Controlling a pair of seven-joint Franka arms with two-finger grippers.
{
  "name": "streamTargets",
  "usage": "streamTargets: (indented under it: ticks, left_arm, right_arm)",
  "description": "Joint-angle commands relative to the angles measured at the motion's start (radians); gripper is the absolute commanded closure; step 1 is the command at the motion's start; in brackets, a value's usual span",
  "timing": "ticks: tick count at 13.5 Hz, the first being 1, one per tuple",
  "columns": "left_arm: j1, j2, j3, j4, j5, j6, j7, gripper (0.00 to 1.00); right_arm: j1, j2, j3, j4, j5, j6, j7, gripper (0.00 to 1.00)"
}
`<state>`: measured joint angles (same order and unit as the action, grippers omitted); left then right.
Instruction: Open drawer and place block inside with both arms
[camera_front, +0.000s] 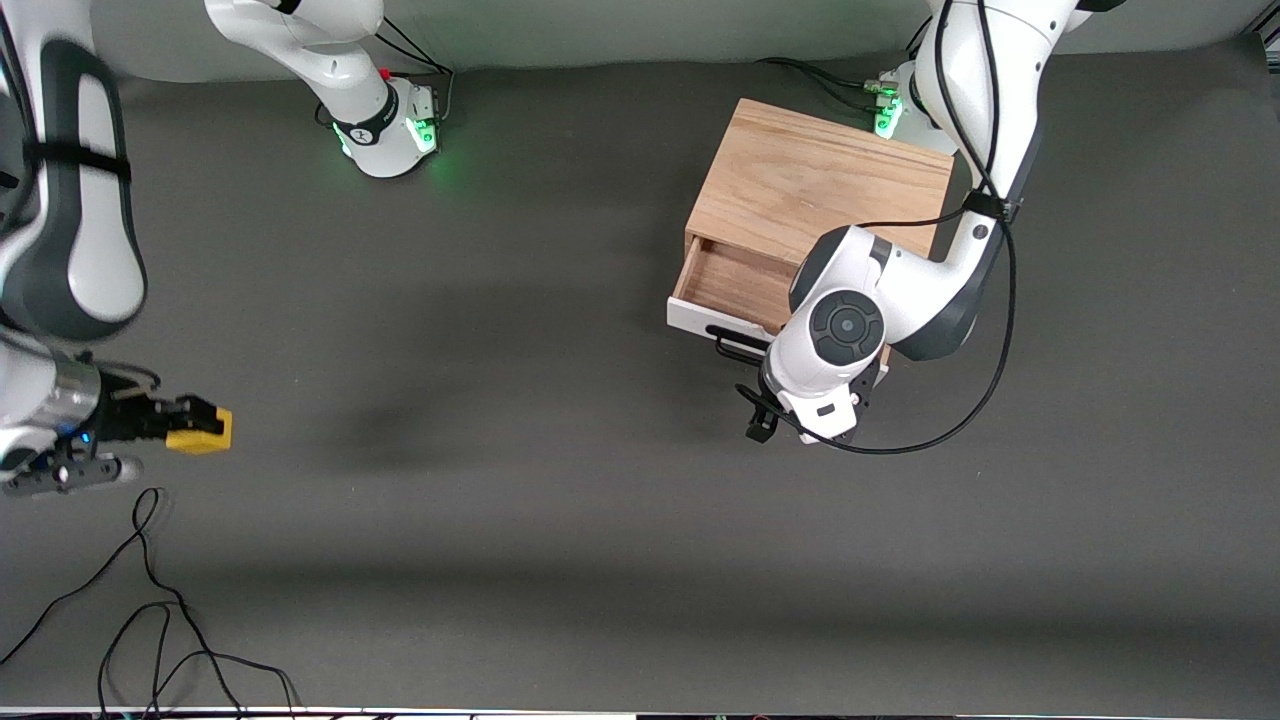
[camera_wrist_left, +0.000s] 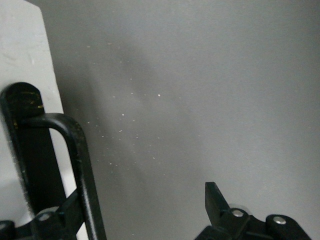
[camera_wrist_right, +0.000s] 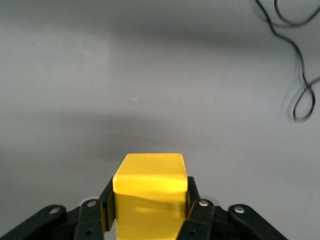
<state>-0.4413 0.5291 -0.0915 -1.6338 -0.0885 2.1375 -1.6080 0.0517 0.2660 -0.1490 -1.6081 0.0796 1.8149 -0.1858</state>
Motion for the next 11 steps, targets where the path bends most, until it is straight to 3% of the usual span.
streamTargets:
  ticks: [1,4,9,11]
  left_arm:
    - [0.001,-0.020,0.004,0.017,0.012,0.059,0.000,0.00]
    - [0.004,-0.058,0.003,0.066,0.003,-0.098,-0.007,0.00]
    - [0.009,-0.087,0.007,0.277,0.001,-0.466,0.003,0.00]
    - [0.056,-0.119,0.006,0.356,0.003,-0.649,0.087,0.00]
  right_arm:
    - [0.043,-0.123,-0.008,-0.044,-0.033,-0.087,0.132,0.74]
    - [0.083,-0.209,-0.004,-0.081,-0.053,-0.109,0.216,0.74]
    - [0.123,-0.274,-0.004,-0.082,-0.069,-0.166,0.290,0.74]
    - [0.123,-0.283,-0.007,-0.091,-0.072,-0.175,0.289,0.74]
